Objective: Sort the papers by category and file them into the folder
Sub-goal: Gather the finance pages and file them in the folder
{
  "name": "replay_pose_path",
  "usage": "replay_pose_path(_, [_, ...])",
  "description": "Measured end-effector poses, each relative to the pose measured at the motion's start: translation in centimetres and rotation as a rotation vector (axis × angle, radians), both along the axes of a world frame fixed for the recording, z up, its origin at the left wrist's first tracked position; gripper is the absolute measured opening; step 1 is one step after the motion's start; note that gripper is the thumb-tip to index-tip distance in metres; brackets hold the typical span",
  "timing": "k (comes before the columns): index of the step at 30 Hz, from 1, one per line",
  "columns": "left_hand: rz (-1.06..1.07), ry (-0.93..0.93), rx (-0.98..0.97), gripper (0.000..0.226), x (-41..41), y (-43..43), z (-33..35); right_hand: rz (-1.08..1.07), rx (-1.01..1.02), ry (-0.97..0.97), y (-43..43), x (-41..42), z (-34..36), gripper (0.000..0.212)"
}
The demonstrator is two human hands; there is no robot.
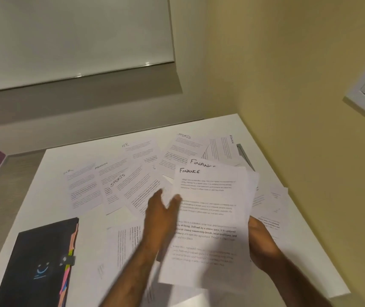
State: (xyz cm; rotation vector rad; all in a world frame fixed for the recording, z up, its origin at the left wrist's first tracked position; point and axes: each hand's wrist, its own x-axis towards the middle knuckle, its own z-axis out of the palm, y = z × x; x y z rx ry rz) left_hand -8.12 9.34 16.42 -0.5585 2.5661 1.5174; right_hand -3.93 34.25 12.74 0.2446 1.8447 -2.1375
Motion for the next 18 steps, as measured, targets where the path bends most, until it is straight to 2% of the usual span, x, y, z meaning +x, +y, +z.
replay_pose_path(2, [-0.039, -0.225, 0.305, 0.046, -0.3, -1.9, 0.2, 0.073, 0.029, 0.002, 0.5, -0.2, 0.4, 0.031])
replay_pose_path(3, [-0.059, -0.268, 0.404, 0.037, -0.1, -2.3, 0.4, 0.093, 0.07, -0.005, 0.5, -0.4, 0.7, 0.026])
replay_pose_path(4, [-0.074, -0.262, 0.422, 0.032, 0.1, -2.5, 0.5, 0.109, 0.115, -0.006, 0.4, -0.5, 1.0, 0.023])
replay_pose_path(7, [-0.005, -0.138, 0.313, 0.029, 1.1, -2.3, 0.1, 0.105, 0.418, 0.046, -0.3, -0.6, 1.5, 0.025])
replay_pose_path(9, [0.104, -0.069, 0.294, 0.026, 1.6, -2.1, -0.1, -0.027, 0.303, -0.04, -0.8, -0.9, 1.4, 0.043])
replay_pose_path(11, [0.175, -0.027, 0.35, 0.032, 1.7, -2.1, -0.4, -0.068, 0.057, -0.185, -0.9, -1.3, 0.7, 0.064])
replay_pose_path(14, [0.181, 0.019, 0.356, 0.039, 2.1, -2.2, -0.7, -0.034, -0.163, -0.188, -1.2, -1.8, 0.8, 0.042])
replay_pose_path(18, [0.204, 0.027, 0.483, 0.03, 2.2, -2.6, -0.3, 0.024, -0.188, -0.213, -1.6, -2.0, 0.8, 0.038])
